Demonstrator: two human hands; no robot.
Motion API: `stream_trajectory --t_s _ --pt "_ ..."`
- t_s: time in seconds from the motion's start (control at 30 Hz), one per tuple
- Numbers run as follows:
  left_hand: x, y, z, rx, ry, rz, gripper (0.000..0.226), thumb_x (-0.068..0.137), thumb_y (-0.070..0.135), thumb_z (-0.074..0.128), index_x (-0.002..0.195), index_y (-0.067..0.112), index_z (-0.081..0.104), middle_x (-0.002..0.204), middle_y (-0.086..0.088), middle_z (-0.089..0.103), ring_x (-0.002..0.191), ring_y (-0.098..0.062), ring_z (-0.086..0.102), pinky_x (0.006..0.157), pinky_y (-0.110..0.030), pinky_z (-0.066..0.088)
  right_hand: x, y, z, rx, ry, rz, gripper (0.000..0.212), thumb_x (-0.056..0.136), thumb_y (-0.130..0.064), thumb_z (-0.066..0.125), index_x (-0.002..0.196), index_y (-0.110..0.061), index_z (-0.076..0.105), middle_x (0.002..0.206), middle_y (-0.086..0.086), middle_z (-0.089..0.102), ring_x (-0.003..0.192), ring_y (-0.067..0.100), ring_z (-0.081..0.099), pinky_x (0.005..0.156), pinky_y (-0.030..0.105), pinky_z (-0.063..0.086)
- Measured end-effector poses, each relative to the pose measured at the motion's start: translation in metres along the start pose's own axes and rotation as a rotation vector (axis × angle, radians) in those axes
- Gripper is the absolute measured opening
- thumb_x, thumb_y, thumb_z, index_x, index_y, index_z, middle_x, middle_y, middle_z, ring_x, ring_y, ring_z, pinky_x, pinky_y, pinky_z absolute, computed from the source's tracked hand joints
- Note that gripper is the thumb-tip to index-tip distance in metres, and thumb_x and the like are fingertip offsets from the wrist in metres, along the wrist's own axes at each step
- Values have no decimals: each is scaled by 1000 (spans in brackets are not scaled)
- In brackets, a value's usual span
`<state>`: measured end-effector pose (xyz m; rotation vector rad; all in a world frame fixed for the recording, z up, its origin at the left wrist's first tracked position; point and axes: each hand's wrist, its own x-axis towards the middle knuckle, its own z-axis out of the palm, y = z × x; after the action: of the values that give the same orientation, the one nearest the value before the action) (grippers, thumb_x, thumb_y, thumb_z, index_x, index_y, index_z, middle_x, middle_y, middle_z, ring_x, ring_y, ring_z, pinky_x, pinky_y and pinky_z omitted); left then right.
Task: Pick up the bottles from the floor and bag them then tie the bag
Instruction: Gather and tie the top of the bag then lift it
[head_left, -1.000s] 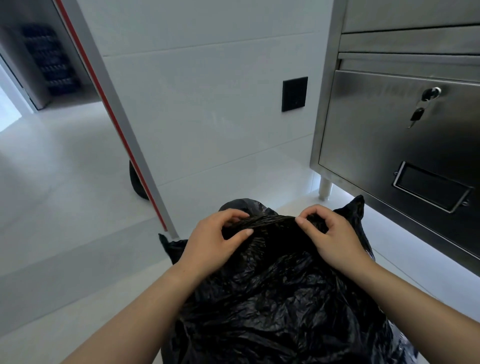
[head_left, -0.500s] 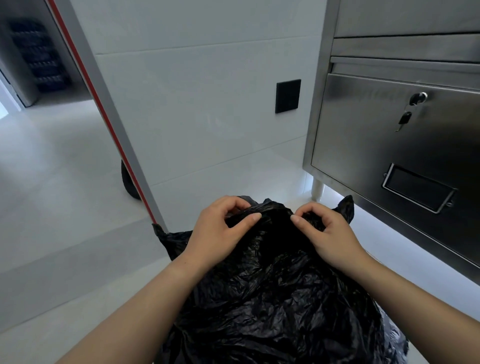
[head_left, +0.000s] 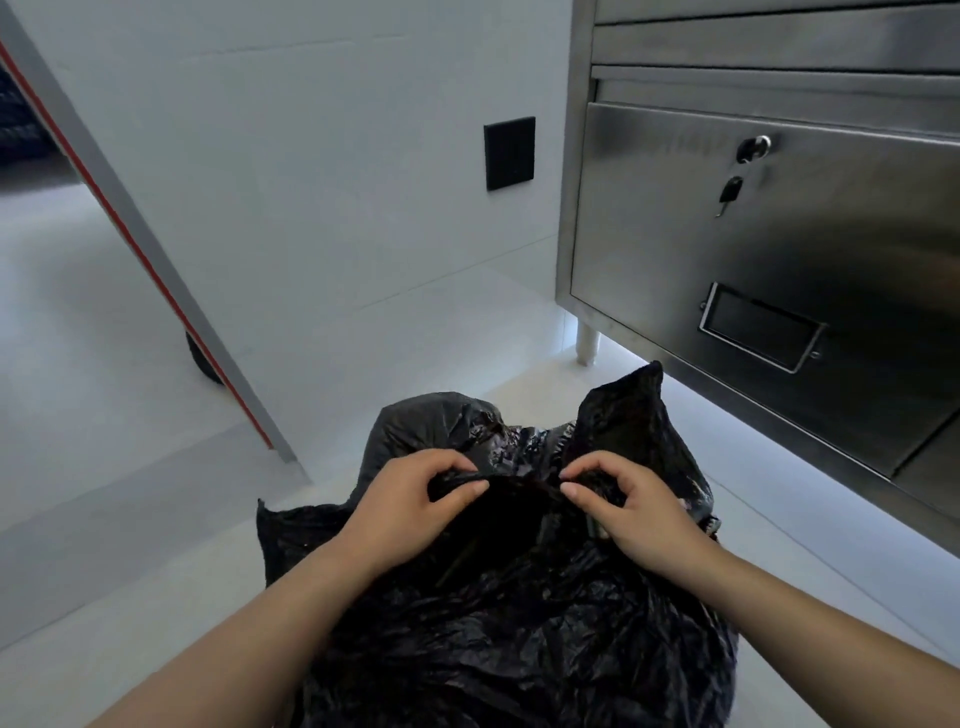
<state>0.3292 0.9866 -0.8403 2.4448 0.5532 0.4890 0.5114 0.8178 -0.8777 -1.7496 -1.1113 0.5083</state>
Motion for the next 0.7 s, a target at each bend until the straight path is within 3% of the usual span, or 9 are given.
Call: stream_trajectory --t_s 0.1,0.27,0.4,0.47,0.53,0.63,0.7 --pt "-14 -1 -17 -54 82 -73 5 83 36 64 79 37 63 81 23 67 81 6 60 70 -7 41 0 12 -7 14 35 11 4 84 -37 64 86 -40 62 95 -28 63 94 -9 57 80 13 40" --pt "2 28 -63 -59 347 -114 20 90 28 59 72 38 61 73 26 65 68 11 56 64 -6 39 25 -17 -14 89 61 -91 7 83 -38 63 89 -40 62 95 -24 64 96 -9 56 80 4 38" --pt "36 59 -95 71 428 -104 17 91 34 56 74 38 59 71 20 65 71 11 57 62 -4 37 59 -65 -54 38 109 -200 7 84 -39 62 90 -42 59 84 -18 64 76 -9 56 66 4 38" --pt "58 71 -112 84 464 -106 15 91 33 56 77 32 60 71 15 63 69 6 56 63 -10 37 83 -92 -83 21 169 -233 6 86 -36 61 90 -39 57 76 -9 61 66 -1 53 59 11 36" --pt "83 86 -132 45 541 -122 14 92 30 55 83 23 64 77 6 65 76 -7 56 66 -18 35 104 -121 -111 -45 185 -270 6 88 -33 60 93 -33 58 79 2 62 67 7 53 57 11 36" --pt "118 114 -170 -47 708 -139 23 94 29 52 91 10 64 85 -3 63 83 -14 56 68 -21 34 130 -173 -149 -71 276 -322 15 89 -27 60 100 -17 62 93 12 66 82 20 59 68 17 41" --pt "140 140 -205 -151 852 -105 23 95 28 50 92 9 61 86 -5 60 84 -15 54 72 -25 37 142 -217 -173 -6 376 -389 13 90 -23 59 99 -14 60 94 9 66 83 14 58 75 23 43"
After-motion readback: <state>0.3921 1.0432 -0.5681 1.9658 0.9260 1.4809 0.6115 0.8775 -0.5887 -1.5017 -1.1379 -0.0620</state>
